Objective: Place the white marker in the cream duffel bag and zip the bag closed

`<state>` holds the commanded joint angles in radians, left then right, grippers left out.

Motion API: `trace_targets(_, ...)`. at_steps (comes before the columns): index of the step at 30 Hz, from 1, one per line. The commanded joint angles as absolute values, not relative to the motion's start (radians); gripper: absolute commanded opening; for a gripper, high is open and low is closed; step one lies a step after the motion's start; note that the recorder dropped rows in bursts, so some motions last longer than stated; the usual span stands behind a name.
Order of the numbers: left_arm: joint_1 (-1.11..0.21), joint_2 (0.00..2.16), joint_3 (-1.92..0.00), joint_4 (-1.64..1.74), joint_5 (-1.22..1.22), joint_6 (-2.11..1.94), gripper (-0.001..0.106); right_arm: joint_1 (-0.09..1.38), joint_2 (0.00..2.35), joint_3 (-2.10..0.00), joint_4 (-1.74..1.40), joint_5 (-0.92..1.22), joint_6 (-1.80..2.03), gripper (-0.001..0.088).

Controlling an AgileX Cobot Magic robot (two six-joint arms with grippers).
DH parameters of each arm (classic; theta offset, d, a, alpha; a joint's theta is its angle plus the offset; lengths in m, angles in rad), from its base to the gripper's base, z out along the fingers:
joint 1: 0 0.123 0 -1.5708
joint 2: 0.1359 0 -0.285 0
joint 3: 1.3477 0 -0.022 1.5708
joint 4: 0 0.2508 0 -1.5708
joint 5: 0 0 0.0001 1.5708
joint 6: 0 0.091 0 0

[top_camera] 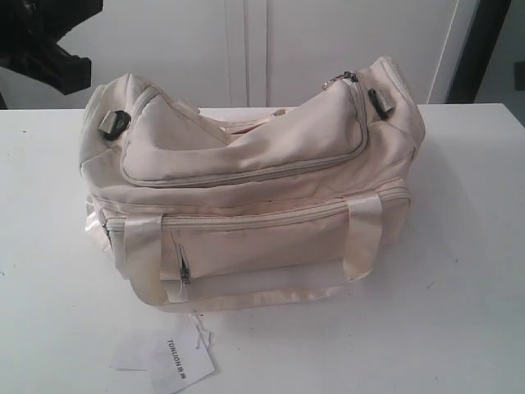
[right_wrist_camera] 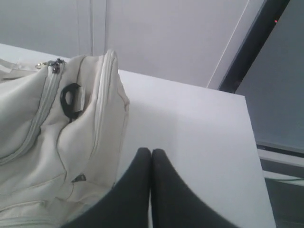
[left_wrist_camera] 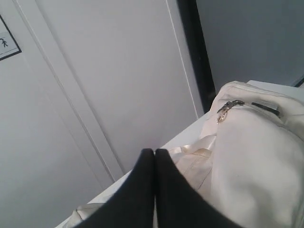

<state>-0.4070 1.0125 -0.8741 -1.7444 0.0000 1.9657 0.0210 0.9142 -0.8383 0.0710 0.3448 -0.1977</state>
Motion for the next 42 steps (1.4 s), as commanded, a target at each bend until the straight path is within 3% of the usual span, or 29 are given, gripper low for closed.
trace_targets(17,-0.407,0.802,-0.737,-1.744,-0.031,1.889,0.000,0.021,0.685,-0.643,0.071,0.218,-0.198,0.0000)
trace_targets(42,-0.407,0.510,-0.569,-1.744,-0.031,1.824,0.000,0.021,0.427,-0.567,0.074,0.180,-0.198,0.0000)
